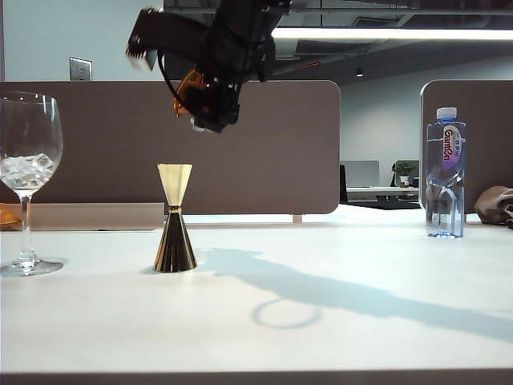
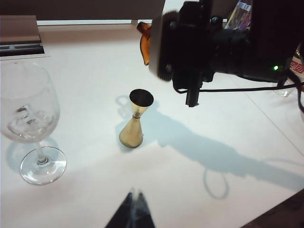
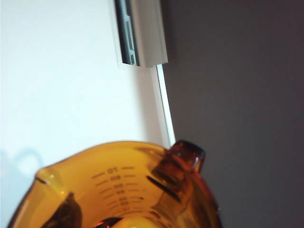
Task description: Pick up the small amber measuring cup and pour the water in it into the jigger, then pick up the jigger and pour the water in it into the wine glass.
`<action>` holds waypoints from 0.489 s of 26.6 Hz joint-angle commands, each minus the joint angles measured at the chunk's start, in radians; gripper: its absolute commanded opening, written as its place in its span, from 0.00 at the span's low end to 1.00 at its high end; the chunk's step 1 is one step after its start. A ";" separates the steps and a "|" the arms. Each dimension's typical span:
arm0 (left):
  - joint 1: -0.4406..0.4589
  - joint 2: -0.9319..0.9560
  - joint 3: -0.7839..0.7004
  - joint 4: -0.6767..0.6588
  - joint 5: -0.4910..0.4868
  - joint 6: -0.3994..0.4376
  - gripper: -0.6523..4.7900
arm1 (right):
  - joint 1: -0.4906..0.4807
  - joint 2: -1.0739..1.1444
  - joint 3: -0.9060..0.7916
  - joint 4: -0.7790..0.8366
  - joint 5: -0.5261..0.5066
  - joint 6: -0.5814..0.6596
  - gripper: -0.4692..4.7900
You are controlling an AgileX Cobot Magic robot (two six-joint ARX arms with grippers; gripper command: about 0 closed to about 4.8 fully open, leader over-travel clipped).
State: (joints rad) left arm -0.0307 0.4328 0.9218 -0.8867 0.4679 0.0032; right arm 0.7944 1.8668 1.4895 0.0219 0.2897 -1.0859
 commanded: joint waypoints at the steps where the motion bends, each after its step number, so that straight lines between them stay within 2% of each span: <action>1: 0.000 0.000 0.003 0.012 0.003 0.001 0.12 | -0.018 -0.022 0.006 -0.045 0.002 0.265 0.09; 2: 0.000 0.000 0.003 0.012 0.003 0.001 0.12 | -0.021 -0.023 0.006 -0.061 0.000 0.320 0.09; 4: 0.000 0.000 0.003 0.011 0.003 0.001 0.12 | -0.034 -0.023 0.003 -0.107 -0.005 0.509 0.09; 6: 0.000 0.000 0.003 0.012 0.003 0.001 0.12 | -0.047 -0.027 -0.016 -0.110 -0.039 0.597 0.09; 13: 0.000 0.000 0.003 0.012 0.003 0.001 0.12 | -0.074 -0.058 -0.085 -0.103 -0.069 0.673 0.09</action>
State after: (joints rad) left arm -0.0307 0.4324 0.9218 -0.8867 0.4675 0.0032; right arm 0.7258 1.8317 1.4151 -0.1120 0.2333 -0.4328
